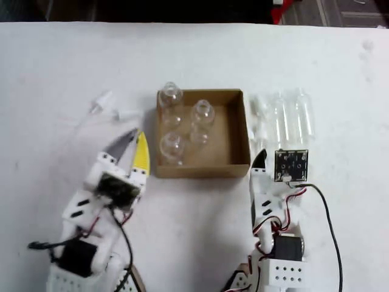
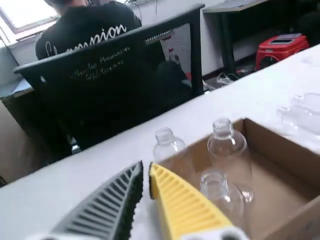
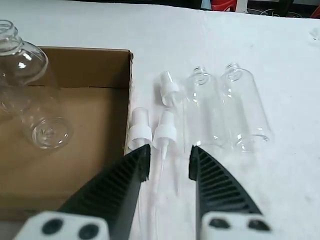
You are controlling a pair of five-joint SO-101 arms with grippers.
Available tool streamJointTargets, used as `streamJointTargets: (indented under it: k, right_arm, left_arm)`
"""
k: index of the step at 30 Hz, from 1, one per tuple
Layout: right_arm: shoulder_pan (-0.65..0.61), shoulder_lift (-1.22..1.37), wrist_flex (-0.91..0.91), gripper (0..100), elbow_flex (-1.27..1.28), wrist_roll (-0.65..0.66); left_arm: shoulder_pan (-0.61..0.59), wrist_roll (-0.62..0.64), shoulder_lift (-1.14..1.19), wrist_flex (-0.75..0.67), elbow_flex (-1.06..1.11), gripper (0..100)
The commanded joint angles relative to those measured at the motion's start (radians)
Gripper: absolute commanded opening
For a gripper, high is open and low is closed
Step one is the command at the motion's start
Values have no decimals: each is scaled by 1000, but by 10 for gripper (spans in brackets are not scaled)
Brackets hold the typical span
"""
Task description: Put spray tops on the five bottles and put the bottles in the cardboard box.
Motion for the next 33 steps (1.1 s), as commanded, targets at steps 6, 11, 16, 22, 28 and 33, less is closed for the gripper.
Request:
streamJointTargets:
  k: [6,11,16,22,28,33]
  right_arm:
    - [8,7,2,111,3,14]
    - [8,7,2,111,3,14]
    - [8,7,2,112,3,14]
    - [8,7,2,112,3,14]
    - [10,-1,1,113,3,14]
    - [10,-1,-1,113,3,14]
  left_arm:
    - [21,12,-5,-186,187,24]
    - [24,12,-1,-166,192,24]
    - [27,12,-1,-133,192,24]
    - [27,12,-1,-133,192,24]
    - [28,8,-1,-110,192,24]
    - [28,3,-1,-103,192,24]
